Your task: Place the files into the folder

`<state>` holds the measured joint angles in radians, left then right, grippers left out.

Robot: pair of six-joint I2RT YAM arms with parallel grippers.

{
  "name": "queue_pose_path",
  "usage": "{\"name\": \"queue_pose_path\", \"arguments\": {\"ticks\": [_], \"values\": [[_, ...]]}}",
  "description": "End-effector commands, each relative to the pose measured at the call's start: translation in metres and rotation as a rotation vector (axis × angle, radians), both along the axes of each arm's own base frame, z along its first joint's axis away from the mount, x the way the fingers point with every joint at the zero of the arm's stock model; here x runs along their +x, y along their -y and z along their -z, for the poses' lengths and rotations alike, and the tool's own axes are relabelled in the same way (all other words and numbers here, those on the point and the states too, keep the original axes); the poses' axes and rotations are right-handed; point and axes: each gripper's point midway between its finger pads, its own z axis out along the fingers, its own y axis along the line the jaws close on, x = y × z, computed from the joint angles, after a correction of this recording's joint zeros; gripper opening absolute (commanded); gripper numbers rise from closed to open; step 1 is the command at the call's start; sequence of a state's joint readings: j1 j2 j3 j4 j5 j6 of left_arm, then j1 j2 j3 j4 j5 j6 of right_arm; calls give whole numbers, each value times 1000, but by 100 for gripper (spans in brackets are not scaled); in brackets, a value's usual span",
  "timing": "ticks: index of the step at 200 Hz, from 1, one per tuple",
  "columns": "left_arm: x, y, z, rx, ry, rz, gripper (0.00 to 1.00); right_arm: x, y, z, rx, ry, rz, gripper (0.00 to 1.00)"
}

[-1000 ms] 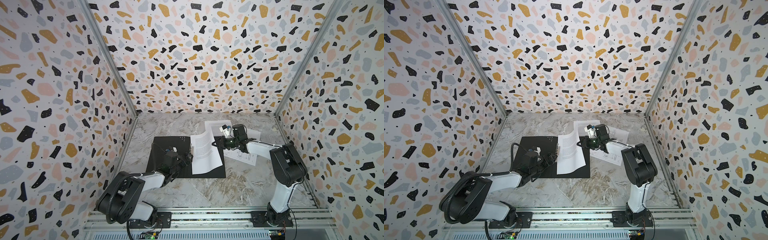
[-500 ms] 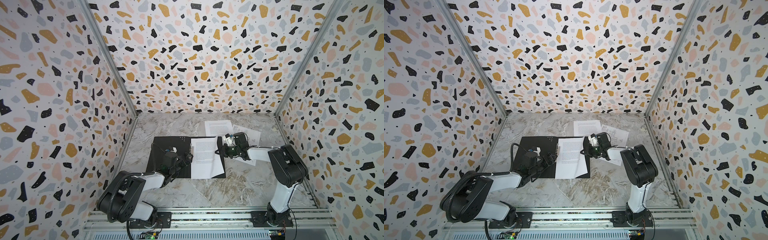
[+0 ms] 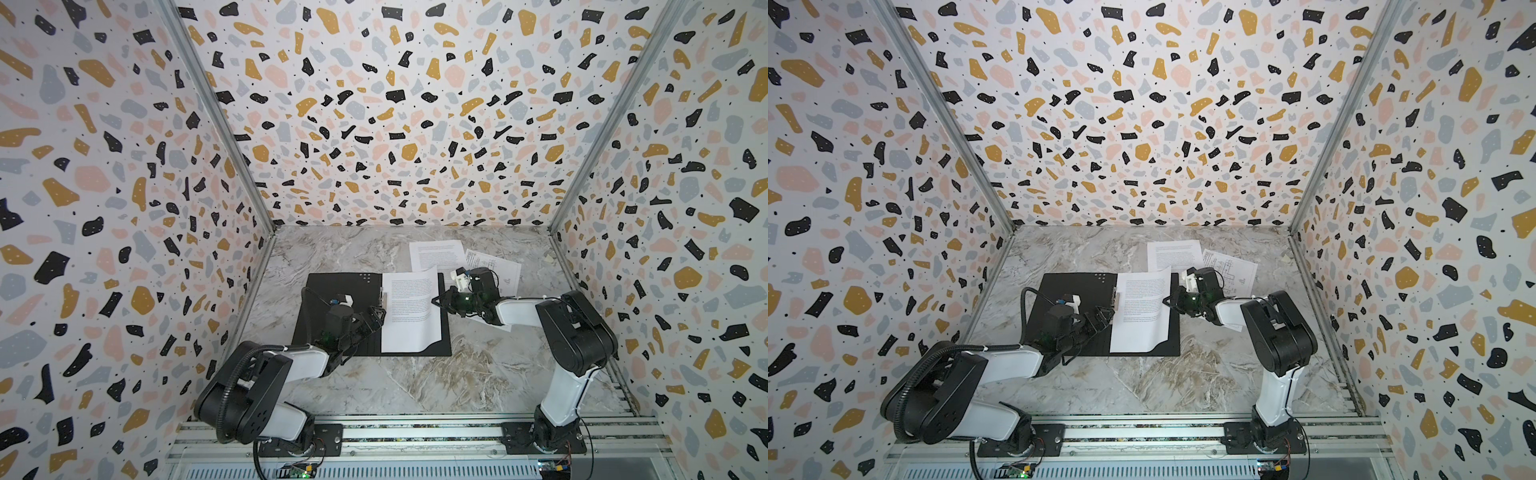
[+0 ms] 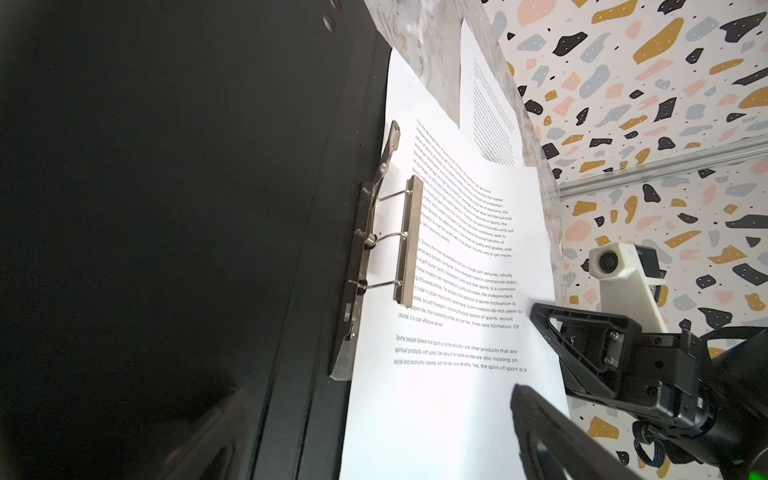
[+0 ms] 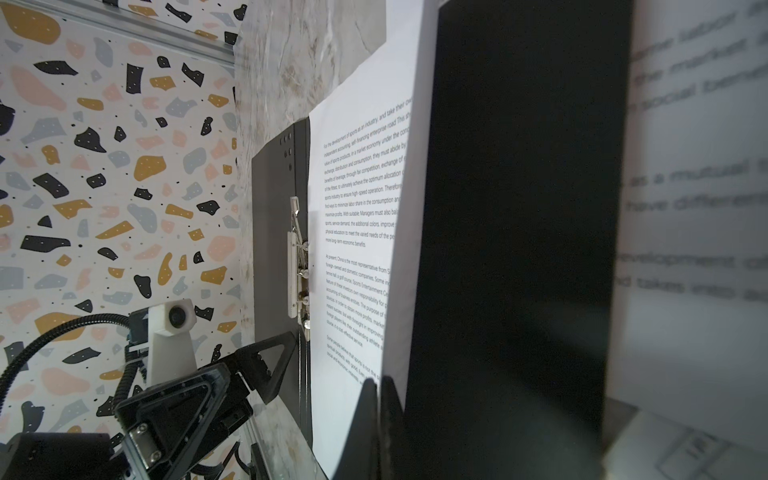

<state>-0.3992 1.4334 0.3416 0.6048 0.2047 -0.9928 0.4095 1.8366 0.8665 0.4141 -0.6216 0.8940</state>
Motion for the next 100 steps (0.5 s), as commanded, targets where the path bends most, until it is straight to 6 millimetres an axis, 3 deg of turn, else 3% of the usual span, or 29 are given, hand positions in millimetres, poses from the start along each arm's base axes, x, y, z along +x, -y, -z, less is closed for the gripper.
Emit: {"name": "queue_pose_path", "arguments": {"ticks": [1, 100], "values": [[-15, -6, 24, 14, -88, -3, 100, 9, 1, -18, 28, 48, 32, 0], [-15, -5, 23, 3, -86, -2, 100, 2, -3, -17, 31, 49, -8, 0]]}}
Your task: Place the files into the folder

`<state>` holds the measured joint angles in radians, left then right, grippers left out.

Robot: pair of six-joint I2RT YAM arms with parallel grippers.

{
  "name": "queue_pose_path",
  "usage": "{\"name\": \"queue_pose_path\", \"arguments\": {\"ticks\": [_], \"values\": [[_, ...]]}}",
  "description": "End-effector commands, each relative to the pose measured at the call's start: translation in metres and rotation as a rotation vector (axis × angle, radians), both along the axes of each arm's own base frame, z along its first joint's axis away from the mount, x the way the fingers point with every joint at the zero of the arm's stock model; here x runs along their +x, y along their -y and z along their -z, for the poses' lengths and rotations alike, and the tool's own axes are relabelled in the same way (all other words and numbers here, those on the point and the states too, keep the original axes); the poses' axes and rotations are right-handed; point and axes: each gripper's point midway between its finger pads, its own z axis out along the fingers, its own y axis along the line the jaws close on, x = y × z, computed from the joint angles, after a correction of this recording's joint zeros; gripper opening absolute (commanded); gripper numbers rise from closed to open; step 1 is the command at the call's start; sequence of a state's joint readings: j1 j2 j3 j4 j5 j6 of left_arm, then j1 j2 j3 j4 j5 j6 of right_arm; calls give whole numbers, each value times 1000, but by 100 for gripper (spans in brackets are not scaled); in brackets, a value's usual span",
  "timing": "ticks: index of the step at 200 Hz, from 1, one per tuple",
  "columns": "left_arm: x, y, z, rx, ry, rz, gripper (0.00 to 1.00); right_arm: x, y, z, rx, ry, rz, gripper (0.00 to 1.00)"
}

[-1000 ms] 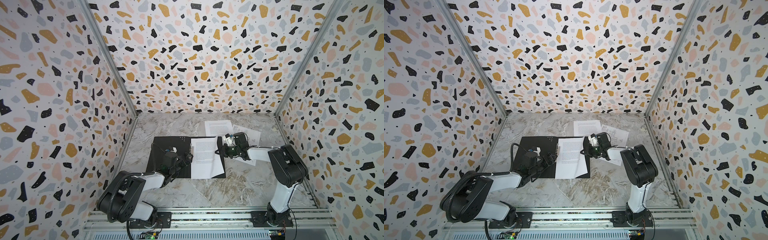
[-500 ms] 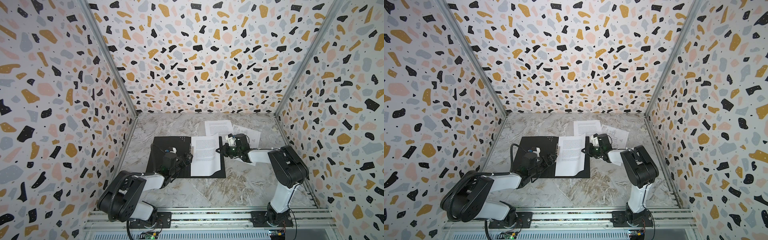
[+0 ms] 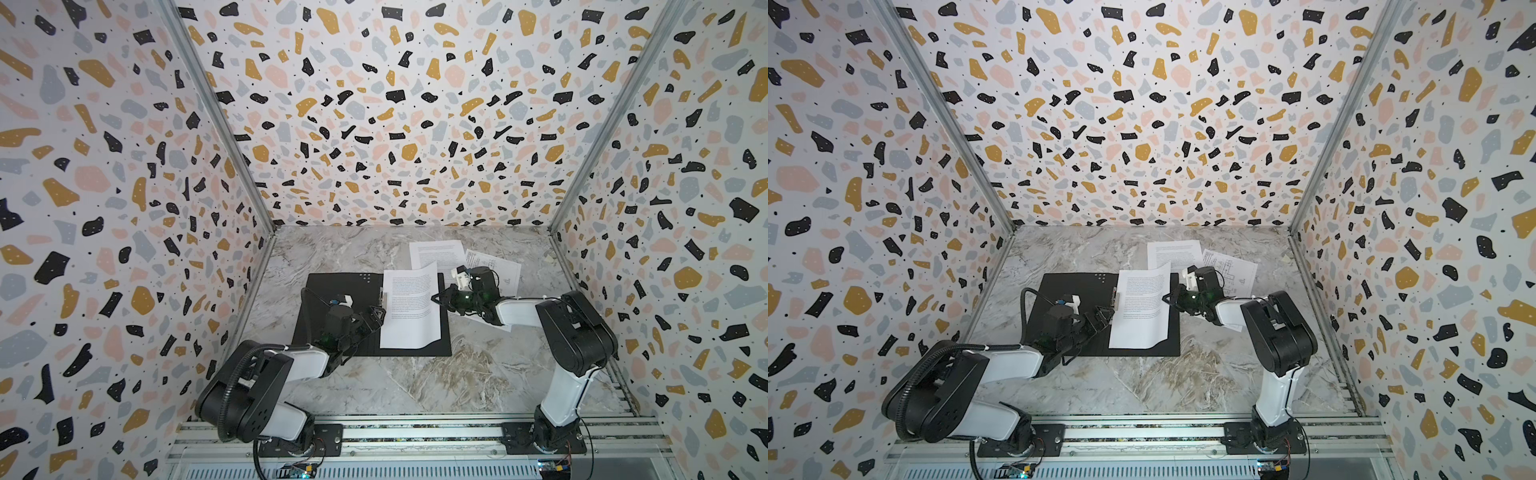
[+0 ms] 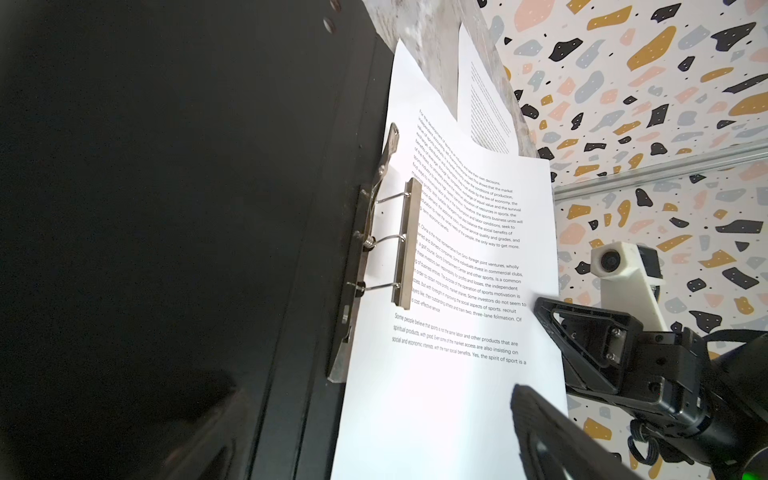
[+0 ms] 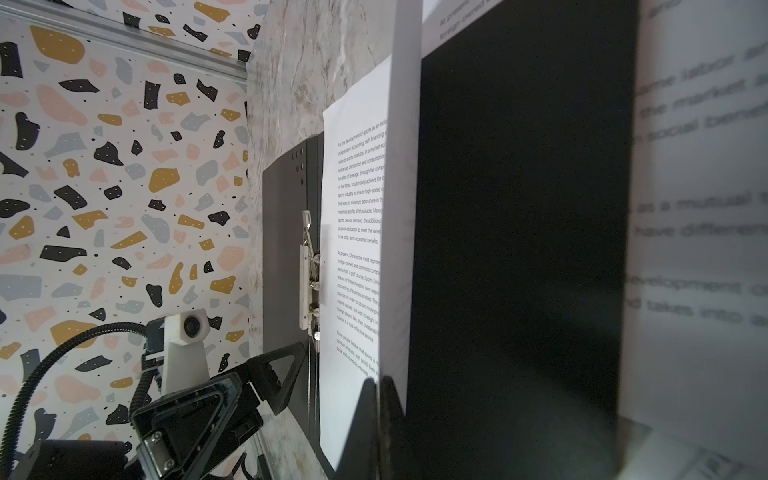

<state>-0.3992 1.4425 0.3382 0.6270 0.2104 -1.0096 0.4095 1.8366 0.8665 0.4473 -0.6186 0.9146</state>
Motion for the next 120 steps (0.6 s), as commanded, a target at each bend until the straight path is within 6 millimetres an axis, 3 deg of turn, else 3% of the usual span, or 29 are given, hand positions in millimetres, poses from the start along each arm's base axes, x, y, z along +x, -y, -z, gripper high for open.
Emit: {"name": "queue_pose_path", "arguments": {"ticks": [1, 120], "values": [[-15, -6, 24, 21, -85, 3, 100, -2, -1, -12, 13, 35, -20, 0], [-16, -6, 24, 15, -86, 1, 100, -8, 1, -11, 9, 29, -27, 0]]}}
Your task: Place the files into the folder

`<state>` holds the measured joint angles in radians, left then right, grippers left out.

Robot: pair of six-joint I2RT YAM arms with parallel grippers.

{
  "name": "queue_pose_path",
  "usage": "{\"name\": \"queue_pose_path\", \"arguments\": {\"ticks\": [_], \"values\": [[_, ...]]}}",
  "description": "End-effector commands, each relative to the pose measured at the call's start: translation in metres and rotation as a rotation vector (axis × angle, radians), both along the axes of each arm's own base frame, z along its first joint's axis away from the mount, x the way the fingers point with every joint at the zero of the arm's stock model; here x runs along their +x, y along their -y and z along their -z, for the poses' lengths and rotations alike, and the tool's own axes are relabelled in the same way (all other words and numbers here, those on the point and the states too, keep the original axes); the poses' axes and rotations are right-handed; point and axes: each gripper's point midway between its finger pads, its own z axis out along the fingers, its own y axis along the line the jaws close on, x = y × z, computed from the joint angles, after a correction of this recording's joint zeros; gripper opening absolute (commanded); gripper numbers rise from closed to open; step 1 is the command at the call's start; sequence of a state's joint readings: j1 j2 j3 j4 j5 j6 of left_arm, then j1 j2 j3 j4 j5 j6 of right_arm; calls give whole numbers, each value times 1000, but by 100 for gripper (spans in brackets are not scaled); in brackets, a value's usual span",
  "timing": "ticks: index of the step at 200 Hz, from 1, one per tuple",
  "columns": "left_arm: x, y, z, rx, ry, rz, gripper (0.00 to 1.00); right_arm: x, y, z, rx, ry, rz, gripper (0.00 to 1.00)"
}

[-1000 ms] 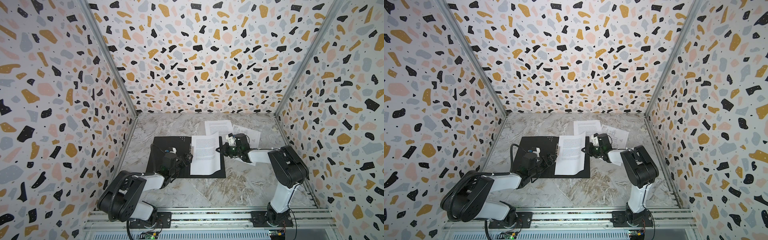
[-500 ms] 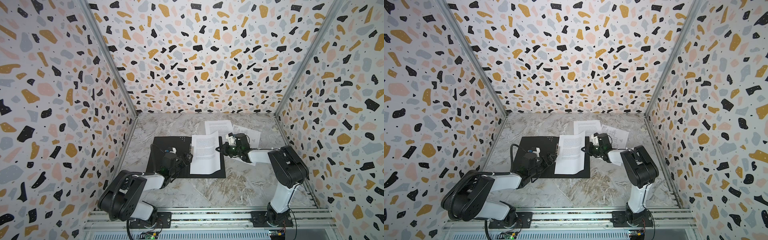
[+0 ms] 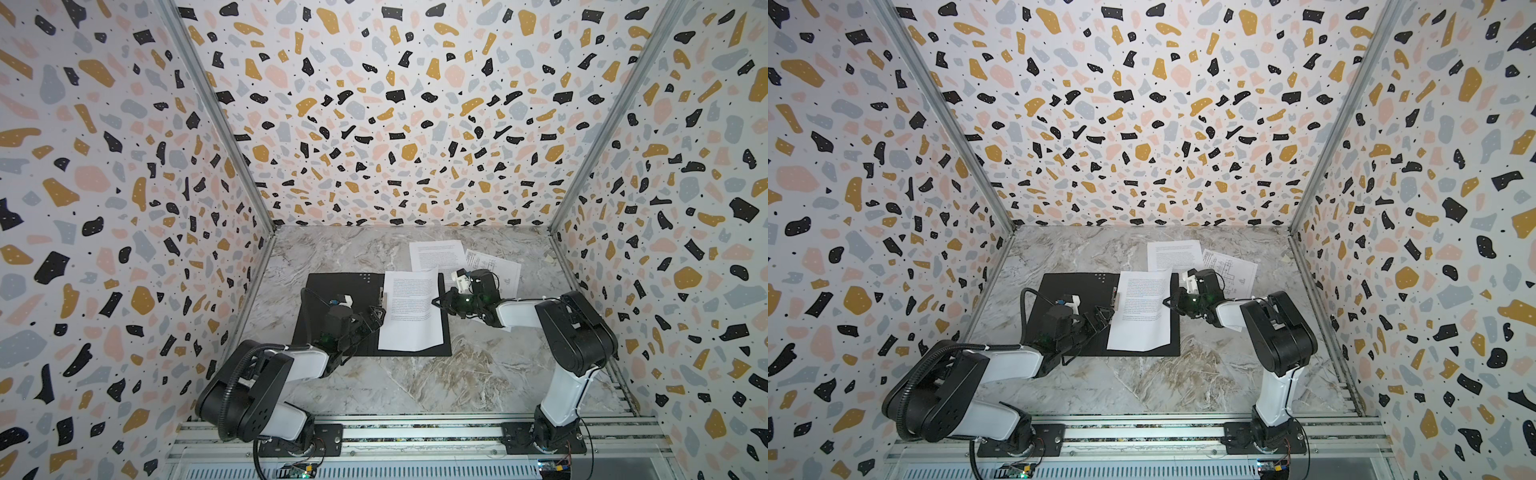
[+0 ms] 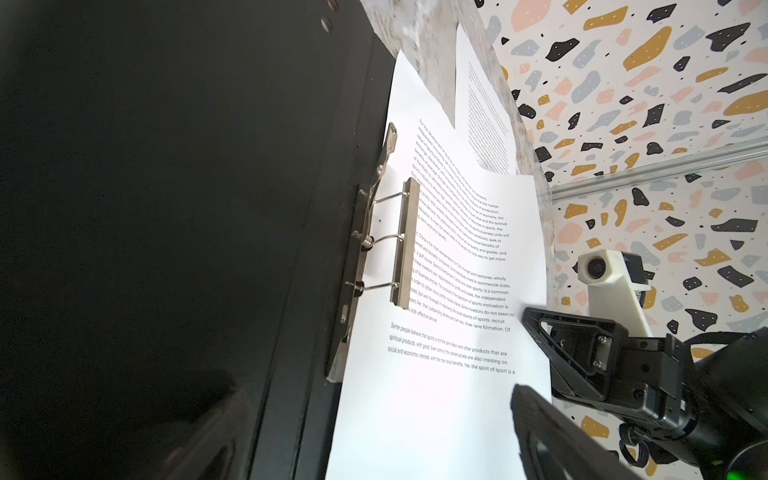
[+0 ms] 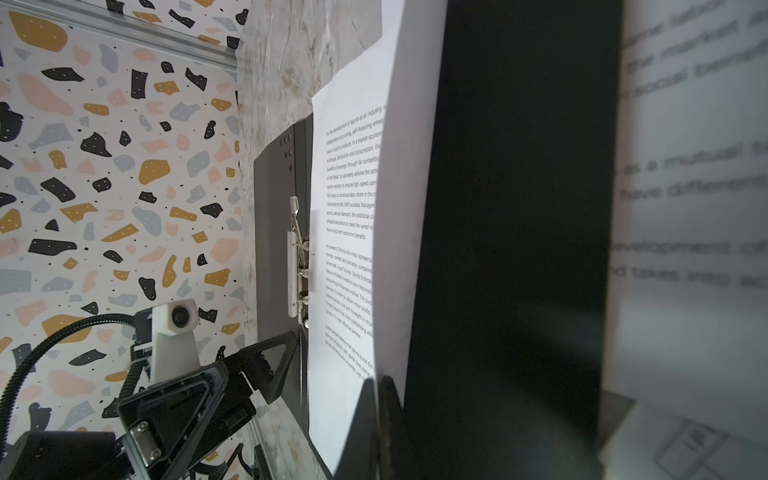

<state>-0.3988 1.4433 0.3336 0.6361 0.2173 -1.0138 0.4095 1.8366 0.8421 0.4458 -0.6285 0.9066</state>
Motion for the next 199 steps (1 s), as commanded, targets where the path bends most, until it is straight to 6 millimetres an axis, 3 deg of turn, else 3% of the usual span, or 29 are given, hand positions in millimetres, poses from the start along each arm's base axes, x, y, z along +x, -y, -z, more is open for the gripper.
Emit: {"name": "queue_pose_path", "arguments": {"ticks": [1, 199], "values": [[-15, -7, 24, 22, -86, -2, 100, 0, -1, -19, 17, 49, -15, 0], [-14, -4, 26, 4, -92, 1, 100, -3, 7, -12, 9, 30, -13, 0]]}}
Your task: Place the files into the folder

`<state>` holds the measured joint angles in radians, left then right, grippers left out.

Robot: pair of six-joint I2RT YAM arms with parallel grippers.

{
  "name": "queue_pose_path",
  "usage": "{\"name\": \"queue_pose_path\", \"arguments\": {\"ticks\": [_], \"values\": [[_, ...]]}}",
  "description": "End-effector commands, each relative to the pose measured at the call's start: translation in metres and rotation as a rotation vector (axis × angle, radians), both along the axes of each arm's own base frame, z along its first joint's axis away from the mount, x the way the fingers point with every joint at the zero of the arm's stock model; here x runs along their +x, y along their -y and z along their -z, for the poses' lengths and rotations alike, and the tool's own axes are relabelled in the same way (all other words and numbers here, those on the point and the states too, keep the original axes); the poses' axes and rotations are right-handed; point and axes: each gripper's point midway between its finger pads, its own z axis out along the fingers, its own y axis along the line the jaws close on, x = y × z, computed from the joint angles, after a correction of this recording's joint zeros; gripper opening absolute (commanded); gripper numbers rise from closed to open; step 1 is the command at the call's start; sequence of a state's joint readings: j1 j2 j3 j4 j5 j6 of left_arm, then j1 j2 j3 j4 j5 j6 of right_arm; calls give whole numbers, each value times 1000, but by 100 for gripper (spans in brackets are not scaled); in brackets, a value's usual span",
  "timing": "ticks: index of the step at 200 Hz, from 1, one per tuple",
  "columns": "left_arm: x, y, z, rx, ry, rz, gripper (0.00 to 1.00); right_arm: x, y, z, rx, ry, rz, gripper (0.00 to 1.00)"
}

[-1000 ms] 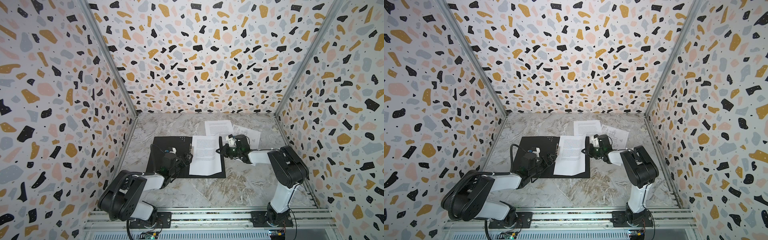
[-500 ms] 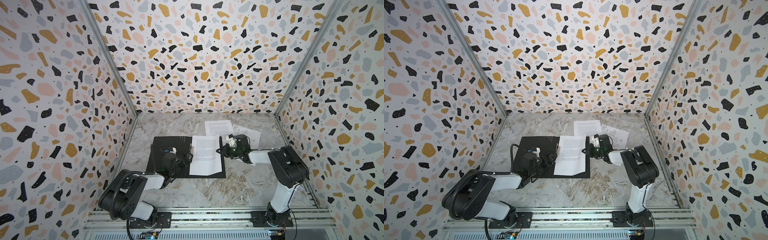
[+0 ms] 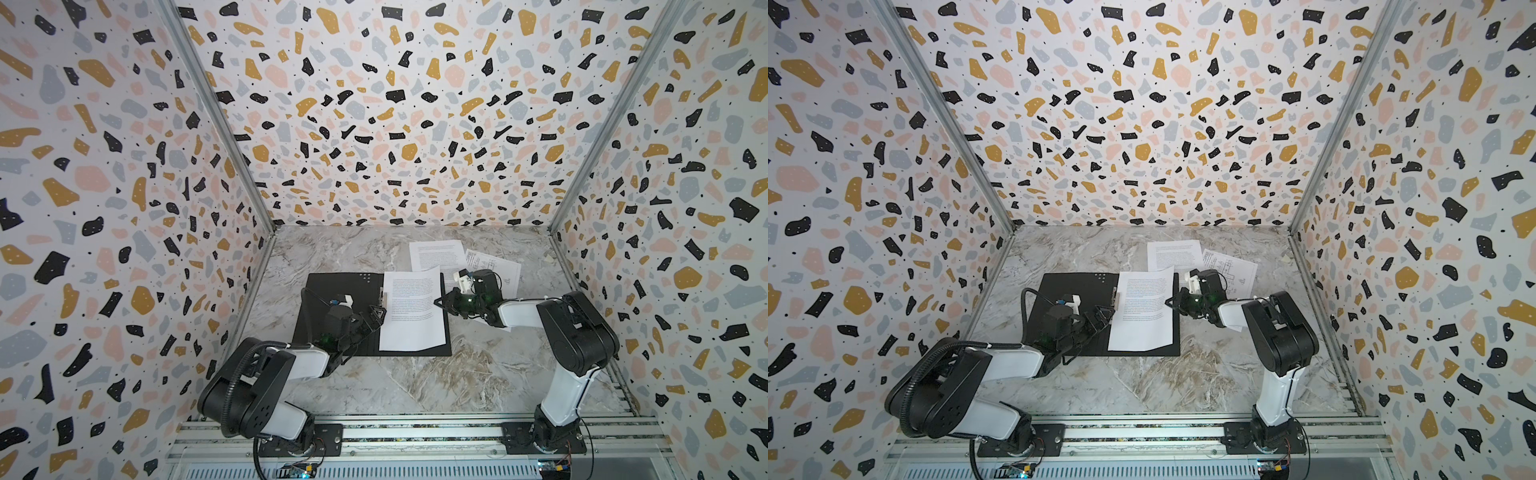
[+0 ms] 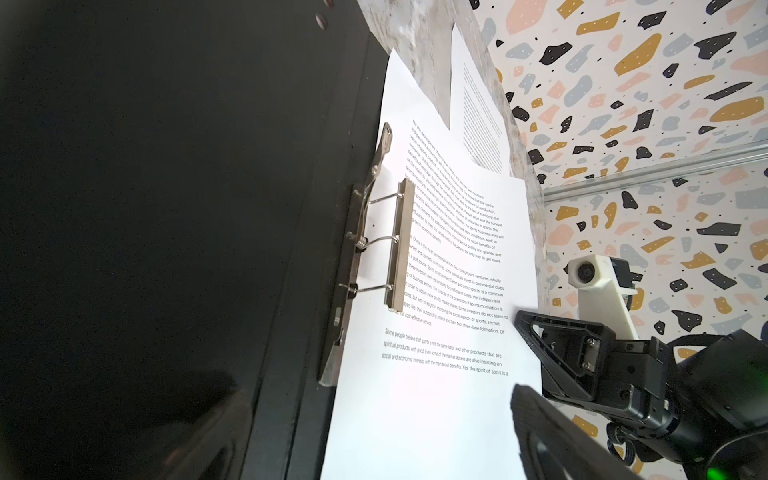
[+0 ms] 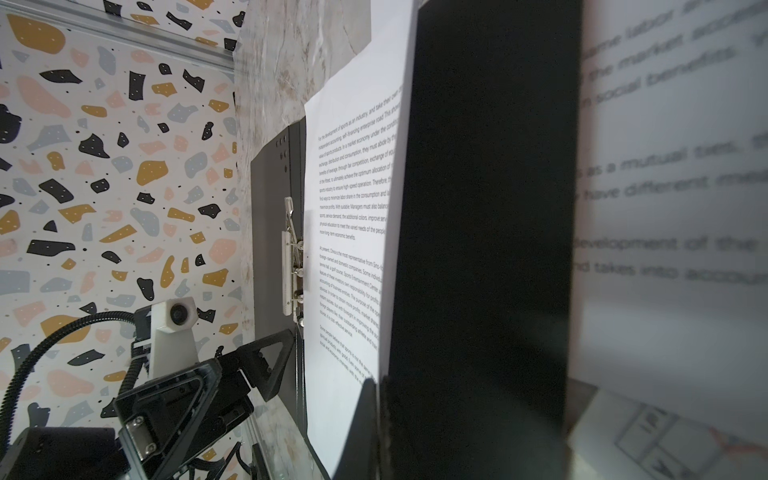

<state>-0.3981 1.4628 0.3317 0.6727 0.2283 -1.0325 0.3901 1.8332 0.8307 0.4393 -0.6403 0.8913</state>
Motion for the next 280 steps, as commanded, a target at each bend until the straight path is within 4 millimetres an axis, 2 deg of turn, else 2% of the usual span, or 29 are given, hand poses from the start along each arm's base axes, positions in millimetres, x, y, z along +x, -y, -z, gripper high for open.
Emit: {"name": "queue_pose_path", "arguments": {"ticks": [1, 60, 71, 139, 214, 280], "values": [[-16, -6, 26, 27, -94, 3, 100, -3, 0, -15, 14, 34, -15, 0], [-16, -6, 26, 27, -92, 6, 100, -4, 2, -12, -1, 24, -7, 0], [-16, -6, 25, 28, -89, 5, 100, -4, 3, -11, -7, 21, -1, 10], [-14, -7, 23, 26, -86, -2, 100, -2, 14, -4, -51, -11, 37, 46], [-13, -7, 22, 31, -90, -9, 100, 0, 28, -5, -125, -15, 67, 71], [-10, -9, 16, 47, -70, -11, 100, 2, 39, -11, -171, 39, 67, 76]]}}
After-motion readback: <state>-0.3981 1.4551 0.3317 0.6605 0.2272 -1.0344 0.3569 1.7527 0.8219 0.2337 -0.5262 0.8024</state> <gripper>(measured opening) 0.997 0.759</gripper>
